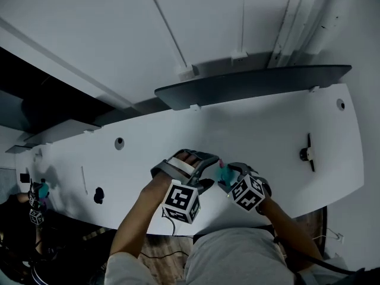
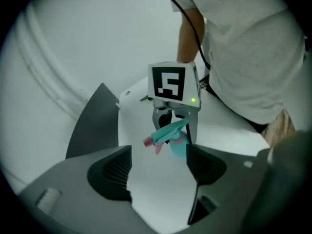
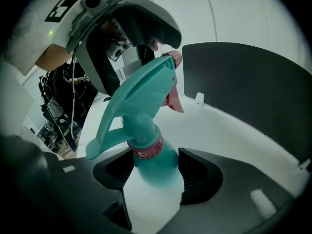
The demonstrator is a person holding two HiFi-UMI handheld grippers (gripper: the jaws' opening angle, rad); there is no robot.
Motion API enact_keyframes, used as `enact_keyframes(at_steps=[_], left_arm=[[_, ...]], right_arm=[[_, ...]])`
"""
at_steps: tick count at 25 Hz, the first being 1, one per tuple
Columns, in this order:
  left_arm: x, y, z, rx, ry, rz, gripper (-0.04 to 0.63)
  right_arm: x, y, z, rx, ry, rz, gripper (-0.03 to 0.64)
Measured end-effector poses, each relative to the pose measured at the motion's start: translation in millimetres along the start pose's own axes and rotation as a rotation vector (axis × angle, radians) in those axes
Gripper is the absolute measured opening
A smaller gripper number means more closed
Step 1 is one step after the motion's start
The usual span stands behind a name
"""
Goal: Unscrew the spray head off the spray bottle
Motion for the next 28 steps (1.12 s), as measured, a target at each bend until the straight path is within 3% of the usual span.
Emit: enact_keyframes(at_steps=[2,5,8,12,13,17,23,25,28], left_arm=[[7,7,2,-0.058,0.153,0.039,0.347],[16,15,4,-0.112,0.304,0.074,0.347],[22,20,7,-0.128,0.383,0.083,0.334],[28,23,11,-0.081,0.414,0.080,0.178],[29,23,11,-0.076,0.403,0.085,0.141],[25,20,11,-0.053,0.319,0.135,0.119],[13,5,-8,0.039,0.095,0.230,0.084],[11,-2,-17,0.088,-0.025,0.289,0.075],[18,-7,-33,0.145,-0.276,0.367,0.064]], right_arm=[[1,0,0,0.001,0.000,0.002,0.291],[2,0,0,0.002,-0.002,0.005,0.291],[2,0,0,-0.001,-0.007,0.007,0.291],[1,0,0,-0.004,-0.001,-0.001,0.291],[1,0,-1,-0.005,-0.001,-0.003,0.291],[-1,0,-1,-0.008,0.003,-0.013,0.291],[-2,-1,0,-0.011,0.008,-0.025,0.291],[-2,-1,1,-0.015,0.007,-0.030,0.291],[-1,-1,2,-0.020,-0.002,-0.036,0.291]])
Point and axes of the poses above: the fingertips, and each gripper's own axes: y forward along the fingers, z to its left, x out of its top, the point moved 6 cm from there along -y, backward along the fingers, and after that the axes turned 1 degree about -y, right-handed, at the moved point
